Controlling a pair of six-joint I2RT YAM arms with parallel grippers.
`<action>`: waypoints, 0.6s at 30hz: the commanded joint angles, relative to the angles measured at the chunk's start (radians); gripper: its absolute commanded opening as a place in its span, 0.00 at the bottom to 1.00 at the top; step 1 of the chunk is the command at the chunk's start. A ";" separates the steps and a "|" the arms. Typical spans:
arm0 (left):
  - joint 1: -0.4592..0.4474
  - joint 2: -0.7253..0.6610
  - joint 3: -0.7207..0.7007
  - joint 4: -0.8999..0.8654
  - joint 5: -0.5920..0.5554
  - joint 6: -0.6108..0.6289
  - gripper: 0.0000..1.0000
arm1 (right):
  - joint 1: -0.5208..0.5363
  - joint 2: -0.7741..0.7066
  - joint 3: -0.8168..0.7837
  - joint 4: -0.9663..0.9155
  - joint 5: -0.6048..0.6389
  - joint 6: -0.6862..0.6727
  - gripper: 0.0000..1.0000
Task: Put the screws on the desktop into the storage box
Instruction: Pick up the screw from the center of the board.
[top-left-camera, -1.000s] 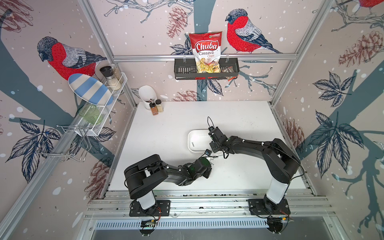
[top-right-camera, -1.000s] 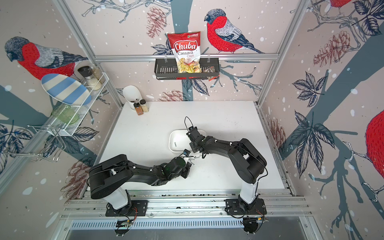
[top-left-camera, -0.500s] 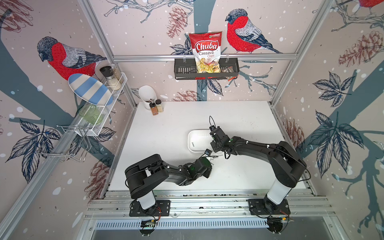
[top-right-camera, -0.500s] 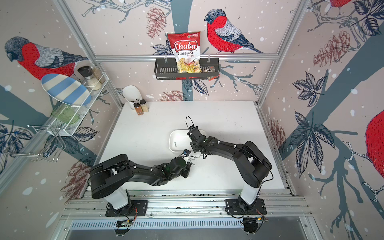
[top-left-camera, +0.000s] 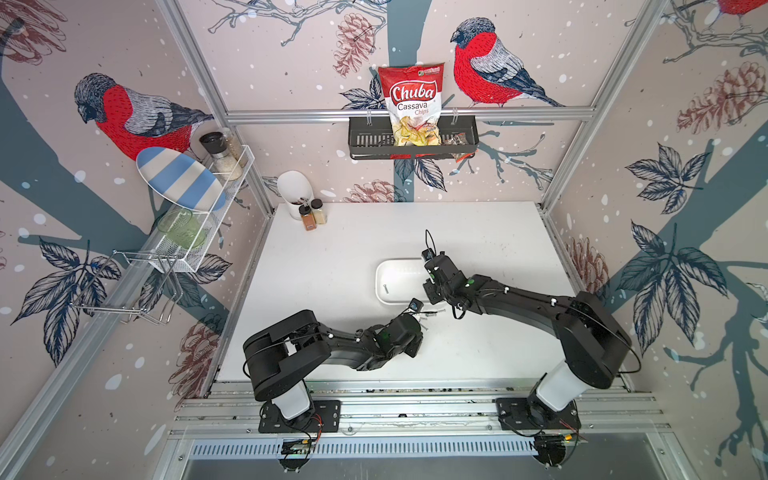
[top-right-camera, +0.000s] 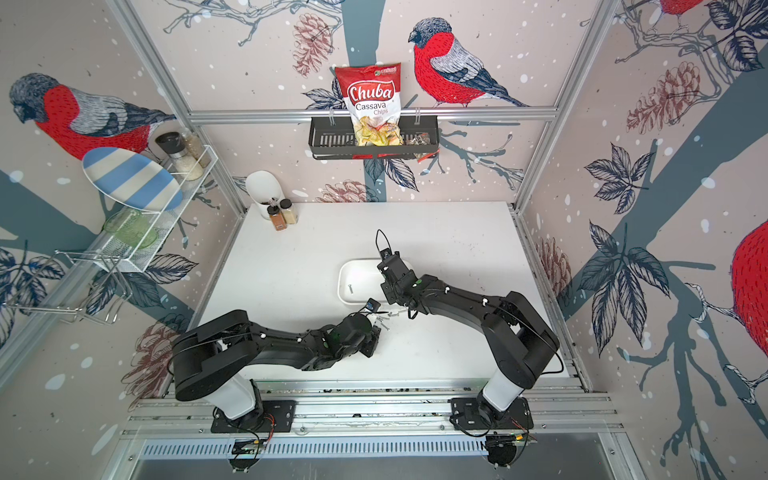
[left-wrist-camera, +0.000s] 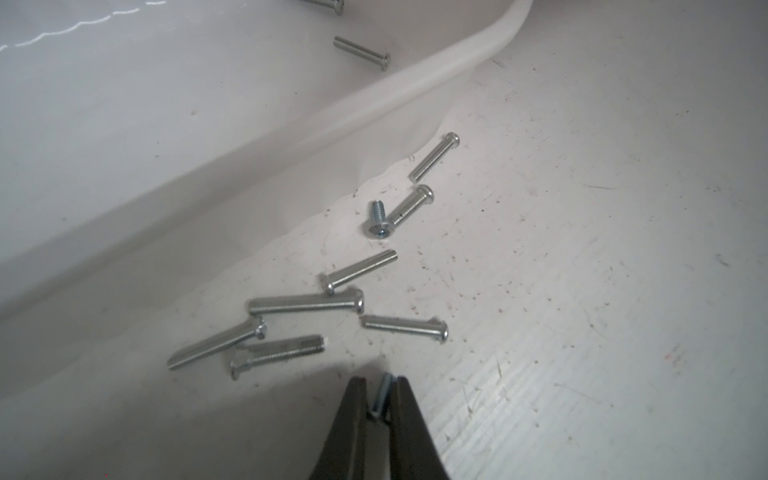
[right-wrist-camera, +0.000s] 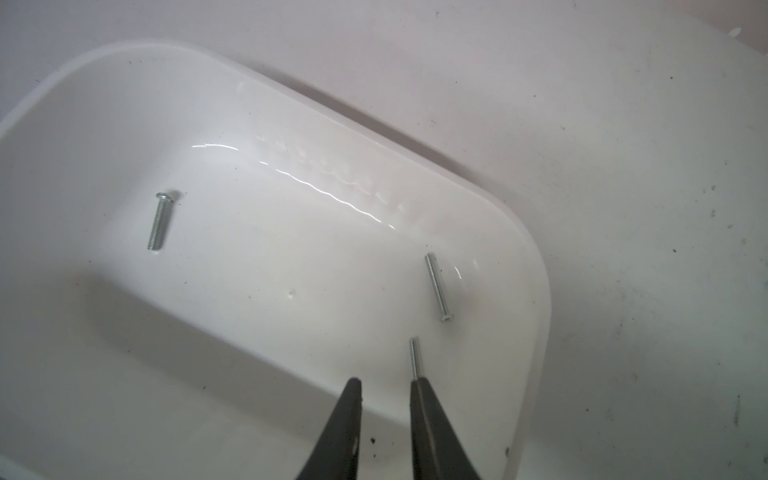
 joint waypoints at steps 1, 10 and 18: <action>-0.001 -0.026 0.008 -0.028 -0.009 0.020 0.08 | -0.001 -0.023 -0.006 0.023 -0.020 0.010 0.26; 0.015 -0.106 0.034 -0.096 -0.021 0.048 0.07 | -0.019 -0.087 -0.027 0.024 -0.052 0.018 0.26; 0.116 -0.240 0.066 -0.150 0.034 0.076 0.07 | -0.015 -0.250 -0.087 0.022 -0.117 0.047 0.27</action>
